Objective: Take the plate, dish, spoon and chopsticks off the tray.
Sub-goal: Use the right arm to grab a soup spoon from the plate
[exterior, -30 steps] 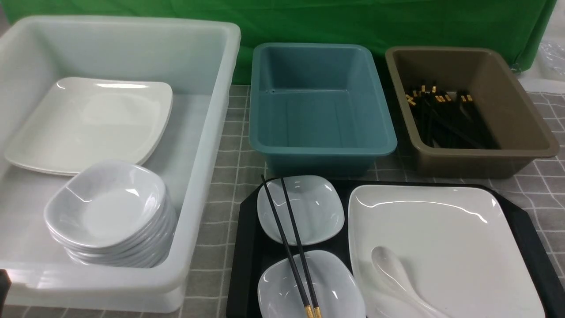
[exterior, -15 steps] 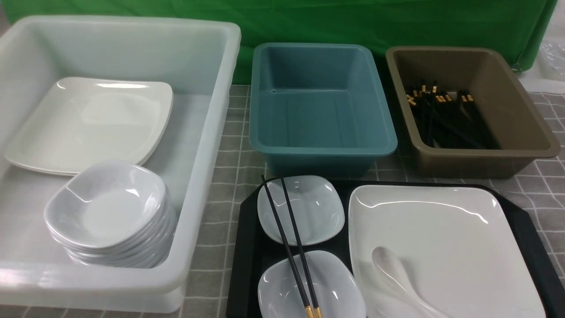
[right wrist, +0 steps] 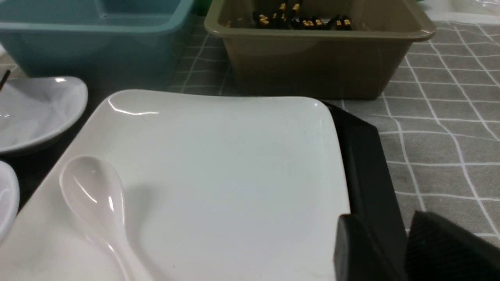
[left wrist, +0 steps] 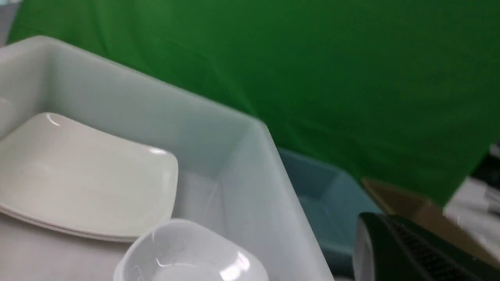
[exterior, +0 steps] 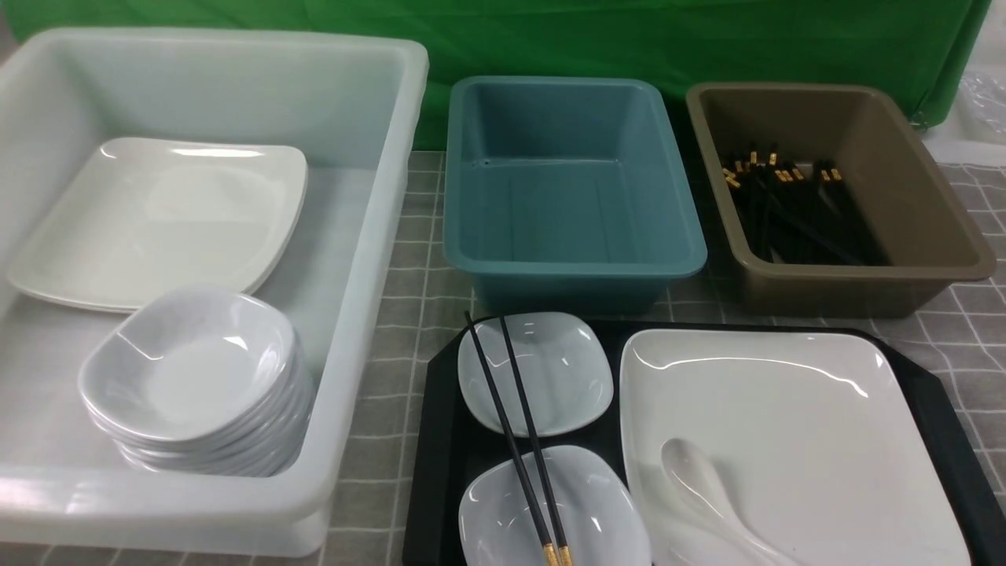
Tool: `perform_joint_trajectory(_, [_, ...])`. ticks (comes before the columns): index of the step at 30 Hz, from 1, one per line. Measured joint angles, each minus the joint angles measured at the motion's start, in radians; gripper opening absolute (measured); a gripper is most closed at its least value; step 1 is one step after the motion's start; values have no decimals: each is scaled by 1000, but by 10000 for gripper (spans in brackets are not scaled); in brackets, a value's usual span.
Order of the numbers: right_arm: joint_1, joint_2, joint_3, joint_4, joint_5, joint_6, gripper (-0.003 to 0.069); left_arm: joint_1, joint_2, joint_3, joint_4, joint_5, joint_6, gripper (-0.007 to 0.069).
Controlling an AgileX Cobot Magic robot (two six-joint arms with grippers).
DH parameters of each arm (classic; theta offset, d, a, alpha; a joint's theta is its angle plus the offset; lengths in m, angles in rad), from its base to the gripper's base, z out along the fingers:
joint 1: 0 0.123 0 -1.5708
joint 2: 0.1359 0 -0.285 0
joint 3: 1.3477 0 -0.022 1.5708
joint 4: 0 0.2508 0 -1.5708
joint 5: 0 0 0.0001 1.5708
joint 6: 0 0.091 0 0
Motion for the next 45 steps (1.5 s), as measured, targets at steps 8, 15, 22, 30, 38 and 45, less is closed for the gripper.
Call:
perform_joint_trajectory(8, [0, 0, 0, 0, 0, 0, 238, -119, 363, -301, 39, 366, 185, 4])
perform_joint_trajectory(15, [0, 0, 0, 0, 0, 0, 238, -531, 667, -373, 177, 342, 173, 4])
perform_joint_trajectory(22, [0, 0, 0, 0, 0, 0, 238, -703, 884, -434, 143, 247, 156, 4])
perform_joint_trajectory(30, [0, 0, 0, 62, -61, 107, 238, -711, 1029, -508, 94, 268, 143, 4])
perform_joint_trajectory(38, [0, 0, 0, 119, -329, 369, 227, -711, 1120, -512, 91, 302, 116, 4])
perform_joint_trajectory(45, [96, 169, -334, 124, 155, 175, 88, -711, 1214, -533, 91, 323, 94, 4])
